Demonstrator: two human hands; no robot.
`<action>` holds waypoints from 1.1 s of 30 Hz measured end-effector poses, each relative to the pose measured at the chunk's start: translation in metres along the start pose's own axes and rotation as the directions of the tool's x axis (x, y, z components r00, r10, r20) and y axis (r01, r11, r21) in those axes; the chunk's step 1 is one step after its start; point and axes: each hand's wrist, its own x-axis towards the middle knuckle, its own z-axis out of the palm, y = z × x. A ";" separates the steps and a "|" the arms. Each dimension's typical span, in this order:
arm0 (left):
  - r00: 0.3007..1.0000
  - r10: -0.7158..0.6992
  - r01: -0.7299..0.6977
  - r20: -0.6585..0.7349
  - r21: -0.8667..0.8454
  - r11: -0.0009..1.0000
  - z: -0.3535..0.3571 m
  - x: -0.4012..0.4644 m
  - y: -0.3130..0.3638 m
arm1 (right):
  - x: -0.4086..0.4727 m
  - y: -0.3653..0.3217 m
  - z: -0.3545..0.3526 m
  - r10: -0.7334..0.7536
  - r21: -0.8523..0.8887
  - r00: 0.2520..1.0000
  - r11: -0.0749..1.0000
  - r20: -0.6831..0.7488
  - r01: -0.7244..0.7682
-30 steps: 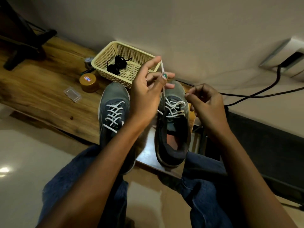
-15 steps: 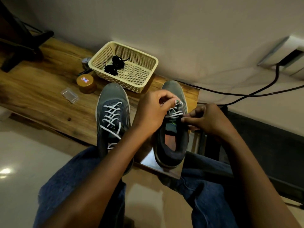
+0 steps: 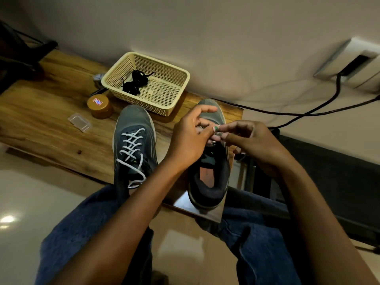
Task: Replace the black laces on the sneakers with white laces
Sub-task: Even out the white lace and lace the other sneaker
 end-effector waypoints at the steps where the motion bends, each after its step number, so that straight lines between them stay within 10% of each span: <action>1: 1.000 0.009 -0.009 0.008 -0.001 1.000 0.000 0.000 0.001 | -0.001 -0.001 0.000 0.007 0.025 1.000 1.000 0.006 -0.007; 11: 1.000 0.016 -0.016 0.016 -0.028 0.999 -0.001 -0.001 0.000 | -0.001 -0.004 0.006 0.071 0.106 0.997 0.992 0.015 -0.072; 26: 0.998 0.060 -0.043 -0.014 0.551 0.833 -0.008 -0.003 -0.004 | 0.002 0.011 0.002 0.175 -0.179 0.984 0.970 0.035 -0.166; 33: 0.998 0.059 -0.051 0.008 0.638 0.768 -0.003 -0.006 -0.008 | 0.000 0.010 -0.003 0.275 0.040 0.961 0.960 0.028 -0.276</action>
